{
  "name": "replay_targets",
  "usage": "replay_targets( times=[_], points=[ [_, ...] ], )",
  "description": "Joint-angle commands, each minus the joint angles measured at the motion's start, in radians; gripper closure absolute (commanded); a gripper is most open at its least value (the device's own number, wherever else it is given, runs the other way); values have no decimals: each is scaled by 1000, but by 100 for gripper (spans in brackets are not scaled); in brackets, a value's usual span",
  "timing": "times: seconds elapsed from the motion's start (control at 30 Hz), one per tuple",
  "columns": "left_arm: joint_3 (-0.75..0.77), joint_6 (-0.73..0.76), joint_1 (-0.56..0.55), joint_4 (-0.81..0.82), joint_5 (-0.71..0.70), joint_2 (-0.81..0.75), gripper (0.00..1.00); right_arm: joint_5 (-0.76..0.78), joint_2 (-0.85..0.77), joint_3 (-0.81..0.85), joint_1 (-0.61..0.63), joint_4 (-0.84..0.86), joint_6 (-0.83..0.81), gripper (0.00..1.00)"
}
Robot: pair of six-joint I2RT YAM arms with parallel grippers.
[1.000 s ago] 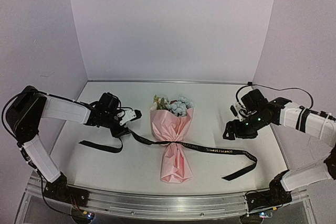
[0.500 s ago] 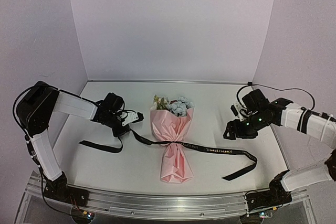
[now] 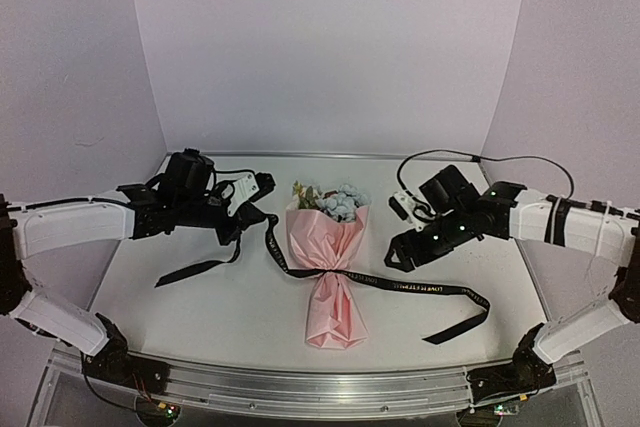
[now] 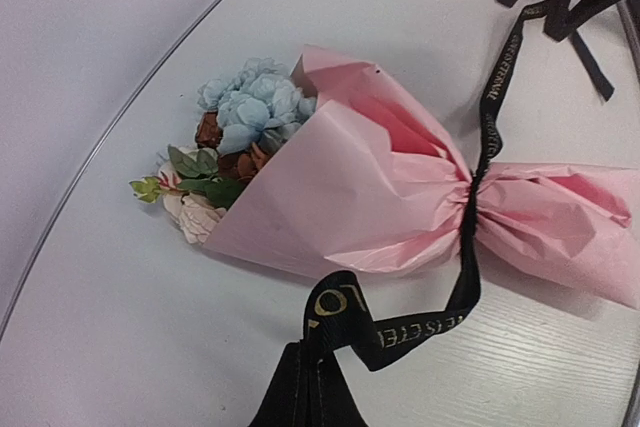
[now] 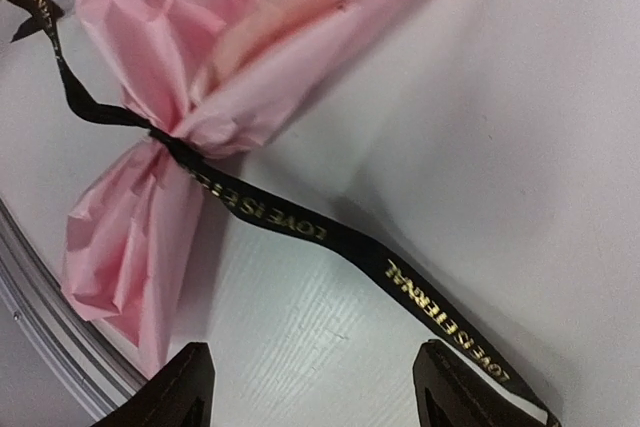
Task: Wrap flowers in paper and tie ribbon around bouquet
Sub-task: Pick up the left side of the half-tied ribbon from the folded bouquet, then place the left side of the half-tied ribbon on the folded bouquet.
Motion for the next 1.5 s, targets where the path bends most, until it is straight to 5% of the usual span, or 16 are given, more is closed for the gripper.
replay_targets(
  times=[0.0,0.23,0.57,0.9,1.03,1.33,1.47],
  points=[
    [-64,-108,-34,13,40,-76,100,3,125,114,107,213,-87,30],
    [-147,-170,-45,95,55,-229,100,-44,387,251,214,547,-62,29],
    [-195,-200,-45,105,45,-336,100,-41,589,415,281,671,-59,29],
    [-187,-198,-45,103,31,-329,100,-43,594,426,300,687,-45,34],
    [-180,-199,-45,106,30,-310,100,-40,590,425,300,686,-32,46],
    [-171,-227,-59,162,36,-221,100,-28,486,339,304,689,6,97],
    [-148,-223,-92,199,51,-146,100,29,394,214,304,689,-14,100]
  ],
)
